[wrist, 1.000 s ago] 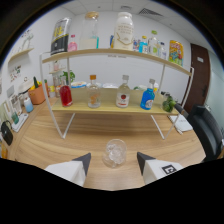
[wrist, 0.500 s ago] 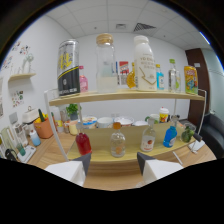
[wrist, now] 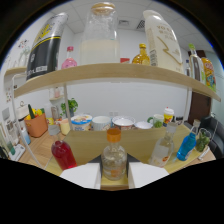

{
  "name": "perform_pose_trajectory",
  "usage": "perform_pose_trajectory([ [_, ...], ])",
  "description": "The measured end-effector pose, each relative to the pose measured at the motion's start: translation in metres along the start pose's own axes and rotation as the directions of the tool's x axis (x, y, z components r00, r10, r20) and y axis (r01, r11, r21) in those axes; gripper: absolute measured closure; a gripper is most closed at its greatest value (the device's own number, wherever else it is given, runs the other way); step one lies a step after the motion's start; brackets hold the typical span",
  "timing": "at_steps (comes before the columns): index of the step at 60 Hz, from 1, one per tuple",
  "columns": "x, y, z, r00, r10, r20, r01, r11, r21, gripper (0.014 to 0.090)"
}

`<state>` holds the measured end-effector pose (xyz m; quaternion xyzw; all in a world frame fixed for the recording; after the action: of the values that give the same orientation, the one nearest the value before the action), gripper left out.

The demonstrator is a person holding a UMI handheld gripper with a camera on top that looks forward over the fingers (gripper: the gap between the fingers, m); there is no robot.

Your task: Make me a cup of Mount Fuji.

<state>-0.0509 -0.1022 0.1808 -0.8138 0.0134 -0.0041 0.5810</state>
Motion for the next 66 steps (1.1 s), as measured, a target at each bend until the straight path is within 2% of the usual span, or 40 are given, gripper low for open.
perform_pose_trajectory([
  [10, -0.004, 0.002, -0.009, 0.999, -0.007, 0.031, 0.007, 1.0, -0.012, 0.0689],
  [19, -0.005, 0.0, -0.043, 0.999, -0.03, 0.042, 0.03, 1.0, 0.008, 0.0691],
  [30, -0.013, 0.042, -0.087, 0.997, -0.01, 0.072, 0.013, 0.999, -0.032, 0.0693],
  [36, -0.015, 0.074, -0.097, 0.994, 0.06, 0.088, -0.053, 0.996, -0.072, 0.0692],
  [41, -0.019, 0.088, -0.099, 0.964, 0.24, 0.113, -0.228, 0.968, -0.107, 0.0692],
  [46, -0.015, 0.091, -0.098, 0.87, 0.478, 0.12, -0.464, 0.877, -0.128, 0.0693],
  [53, -0.008, 0.081, -0.093, 0.636, 0.757, 0.149, -0.743, 0.653, -0.146, 0.0692],
  [59, 0.0, 0.079, -0.088, 0.417, 0.895, 0.158, -0.885, 0.44, -0.154, 0.0692],
  [66, 0.002, 0.068, -0.083, 0.163, 0.969, 0.183, -0.964, 0.196, -0.18, 0.0694],
])
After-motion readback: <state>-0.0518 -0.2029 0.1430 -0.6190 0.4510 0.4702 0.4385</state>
